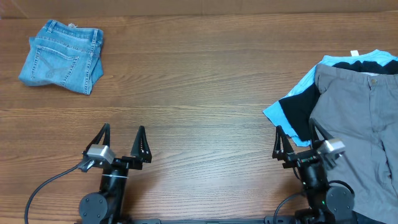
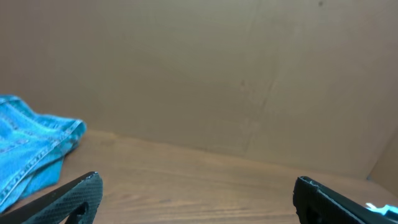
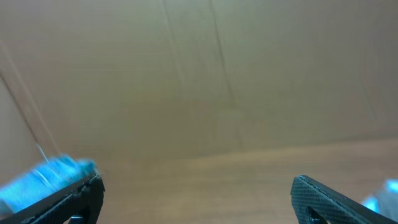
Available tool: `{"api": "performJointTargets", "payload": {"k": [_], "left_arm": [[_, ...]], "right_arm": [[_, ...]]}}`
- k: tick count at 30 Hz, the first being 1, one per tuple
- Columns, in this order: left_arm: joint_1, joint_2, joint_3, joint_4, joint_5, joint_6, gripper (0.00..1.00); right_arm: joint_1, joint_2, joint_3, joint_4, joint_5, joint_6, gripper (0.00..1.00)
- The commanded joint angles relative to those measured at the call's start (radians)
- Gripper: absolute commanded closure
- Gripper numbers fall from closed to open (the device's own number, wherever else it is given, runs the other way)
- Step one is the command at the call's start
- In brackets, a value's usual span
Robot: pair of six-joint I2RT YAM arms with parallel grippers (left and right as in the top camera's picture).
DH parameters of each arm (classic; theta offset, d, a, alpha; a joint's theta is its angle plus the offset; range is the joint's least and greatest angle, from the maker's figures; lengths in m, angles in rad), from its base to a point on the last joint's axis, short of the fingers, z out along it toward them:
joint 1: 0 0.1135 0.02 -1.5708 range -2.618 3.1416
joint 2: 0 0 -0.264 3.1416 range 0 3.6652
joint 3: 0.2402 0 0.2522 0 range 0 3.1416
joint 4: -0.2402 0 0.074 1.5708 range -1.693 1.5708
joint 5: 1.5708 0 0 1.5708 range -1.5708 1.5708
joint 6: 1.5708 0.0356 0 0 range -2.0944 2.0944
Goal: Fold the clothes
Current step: 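Raise both arms and reach the right gripper to the grey shorts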
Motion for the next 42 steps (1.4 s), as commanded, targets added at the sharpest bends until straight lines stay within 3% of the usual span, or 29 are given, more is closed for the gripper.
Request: {"api": "performJointTargets", "payload": {"k": [1,4,7,16,20,26,28,32,42], "left_arm": [[0.005,0.018,0.113,-0.026,0.014,0.002,0.0],[0.005,0.094,0.234,-0.08,0.013,0.063,0.0],[0.005,0.254,0.432,-0.219,-0.027,0.098,0.0],[0.005,0.842,1.11,-0.768,-0.023,0.1,0.0],[0.005,1.046,1.346,-0.976,0.018,0.1,0.0],[0.005,1.239,1.511,-1.162,0.019,0.126,0.0],[0.005,1.265,1.514,-1.184,0.025,0.126,0.0],[0.005,1.29,1.514,-1.207,0.089,0.126,0.0],[0.005,1.292,1.514,-1.226,0.098,0.126,0.0]], "right_arm": [[-0.002,0.002,0.053,0.005,-0.04,0.068,0.0],[-0.002,0.052,0.15,-0.076,-0.078,0.067,0.0],[-0.002,0.164,0.314,-0.272,-0.088,0.066,0.0],[-0.002,0.757,0.942,-0.877,-0.075,0.019,0.0],[-0.004,1.009,1.184,-1.041,-0.011,0.021,0.0],[-0.025,1.283,1.385,-1.067,0.054,0.021,0.0],[-0.06,1.355,1.39,-1.018,0.078,0.022,0.0],[-0.167,1.504,1.39,-0.944,0.148,0.085,0.1],[-0.405,1.874,1.39,-0.822,0.138,0.108,0.1]]}}
